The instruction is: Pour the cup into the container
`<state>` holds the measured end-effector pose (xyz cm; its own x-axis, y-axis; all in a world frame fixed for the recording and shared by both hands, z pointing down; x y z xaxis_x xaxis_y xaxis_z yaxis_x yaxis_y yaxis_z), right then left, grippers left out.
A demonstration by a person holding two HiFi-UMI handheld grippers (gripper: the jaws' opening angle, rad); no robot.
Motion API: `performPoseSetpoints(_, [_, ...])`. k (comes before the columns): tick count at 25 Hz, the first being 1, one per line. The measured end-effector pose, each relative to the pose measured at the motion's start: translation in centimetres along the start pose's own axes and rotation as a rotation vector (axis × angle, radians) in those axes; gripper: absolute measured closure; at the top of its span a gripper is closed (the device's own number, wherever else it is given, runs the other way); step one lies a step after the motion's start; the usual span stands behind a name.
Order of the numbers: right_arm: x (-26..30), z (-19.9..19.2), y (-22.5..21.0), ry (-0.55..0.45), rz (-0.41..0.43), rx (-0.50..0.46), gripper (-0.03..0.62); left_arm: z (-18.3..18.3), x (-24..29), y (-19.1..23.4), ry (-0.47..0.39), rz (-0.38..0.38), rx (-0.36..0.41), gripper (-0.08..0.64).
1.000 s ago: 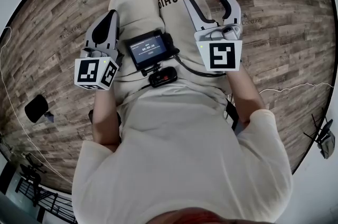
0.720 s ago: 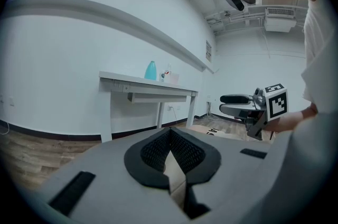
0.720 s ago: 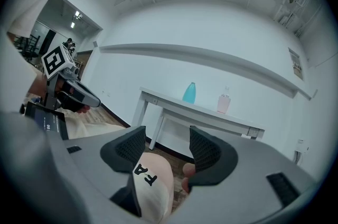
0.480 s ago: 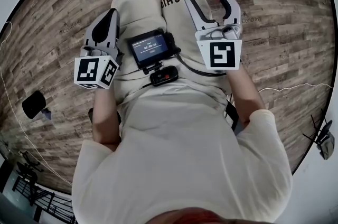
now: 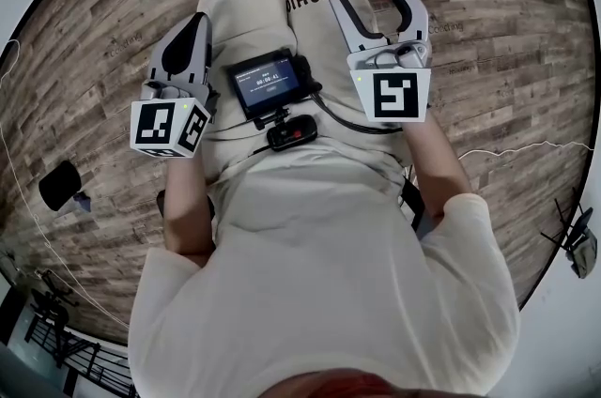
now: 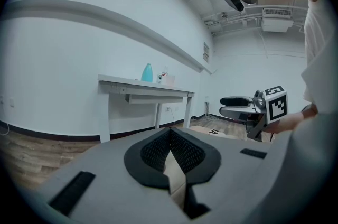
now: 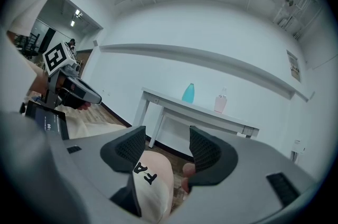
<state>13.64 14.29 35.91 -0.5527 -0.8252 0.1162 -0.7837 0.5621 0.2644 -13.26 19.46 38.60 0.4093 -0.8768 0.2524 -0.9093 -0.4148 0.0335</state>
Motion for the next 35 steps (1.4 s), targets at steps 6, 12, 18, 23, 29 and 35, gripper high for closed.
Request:
performPoseSetpoints(6, [-0.05,0.02,0.08,-0.001,-0.002,0.007,0.322,-0.09,-0.02,-0.02,0.003,0.001,-0.002,0.548])
performPoseSetpoints(12, [-0.13,-0.05,0.08,-0.001,-0.003,0.009,0.322,-0.1,-0.04,0.03,0.002,0.002,-0.003,0.548])
performPoseSetpoints(18, [-0.1,-0.26,0.14,0.01,-0.001,0.003,0.322,-0.15,0.1,-0.02,0.0,-0.004,-0.005,0.548])
performPoseSetpoints(23, [-0.1,-0.2,0.33,0.009,0.001,0.004,0.324,-0.19,-0.02,0.05,0.0,-0.004,-0.005,0.548])
performPoseSetpoints(29, [-0.36,0.09,0.42,-0.001,-0.011,0.009,0.322,-0.06,-0.12,0.03,-0.002,-0.009,-0.003,0.548])
performPoseSetpoints(35, [-0.53,0.01,0.33,0.004,-0.017,0.0,0.322,-0.17,0.21,-0.29,0.003,-0.026,0.0,0.548])
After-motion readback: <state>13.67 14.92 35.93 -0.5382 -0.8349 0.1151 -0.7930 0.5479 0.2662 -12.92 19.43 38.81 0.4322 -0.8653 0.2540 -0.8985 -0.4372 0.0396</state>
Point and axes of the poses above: the fingertips, and each gripper's own axes: x forward along the fingers, y to its left, z out of its top, the point moved 8 cm from there along -x, backward along the fingers, and after that the axes turned 6 degrees about x, right-handed, at the moved point
